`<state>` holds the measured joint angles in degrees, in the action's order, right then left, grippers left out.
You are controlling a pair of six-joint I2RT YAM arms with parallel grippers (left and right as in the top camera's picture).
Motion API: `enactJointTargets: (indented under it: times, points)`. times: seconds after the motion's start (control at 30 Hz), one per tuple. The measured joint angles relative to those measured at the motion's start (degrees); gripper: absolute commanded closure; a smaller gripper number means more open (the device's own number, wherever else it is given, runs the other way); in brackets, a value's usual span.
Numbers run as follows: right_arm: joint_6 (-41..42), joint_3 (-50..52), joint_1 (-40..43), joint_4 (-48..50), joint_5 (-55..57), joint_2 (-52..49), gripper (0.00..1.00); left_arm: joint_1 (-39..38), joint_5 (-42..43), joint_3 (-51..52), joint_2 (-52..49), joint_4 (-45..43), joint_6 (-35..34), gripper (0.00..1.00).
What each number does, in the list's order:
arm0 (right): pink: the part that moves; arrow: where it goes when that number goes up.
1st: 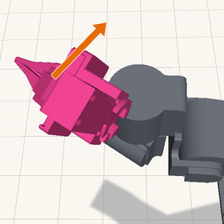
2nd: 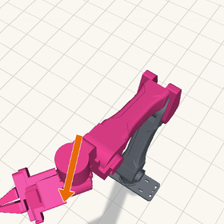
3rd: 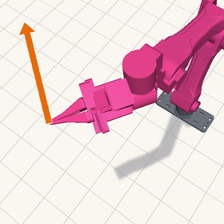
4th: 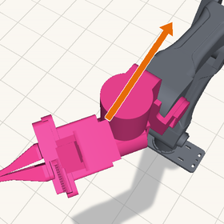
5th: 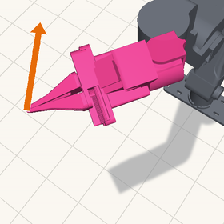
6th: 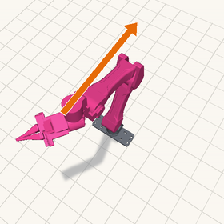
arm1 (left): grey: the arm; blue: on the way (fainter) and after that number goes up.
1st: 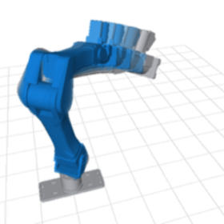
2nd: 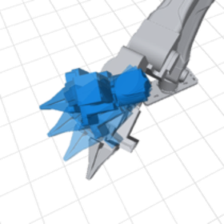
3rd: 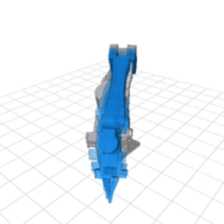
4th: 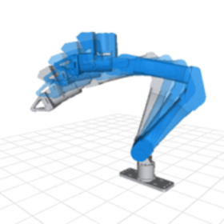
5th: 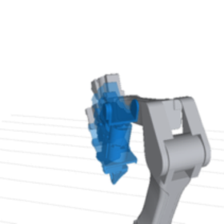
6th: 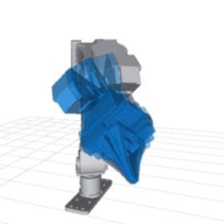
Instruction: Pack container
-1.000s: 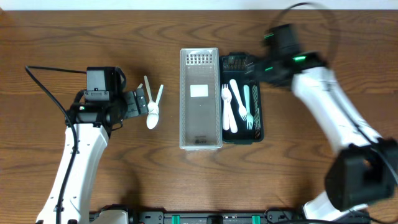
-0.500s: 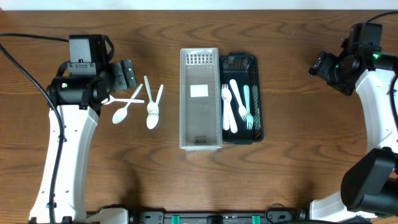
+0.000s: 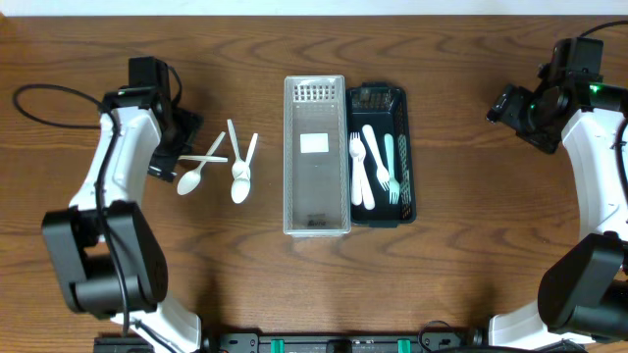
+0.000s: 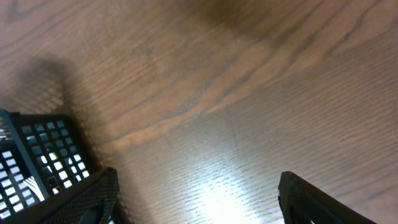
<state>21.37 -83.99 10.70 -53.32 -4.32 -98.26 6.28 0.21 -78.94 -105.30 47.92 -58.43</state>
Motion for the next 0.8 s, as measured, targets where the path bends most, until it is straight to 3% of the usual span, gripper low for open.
enactJointTargets:
  times: [0.23,0.8]
  points:
    - [-0.11,0.0,0.0,-2.08,0.0,0.0,0.18,0.11,3.06,0.0,-3.87,-4.76,-7.39,0.17]
    - [-0.15,0.0,0.0,-2.16,0.0,0.0,0.2,1.57,3.93,0.0,-11.3,-5.79,-9.2,0.26]
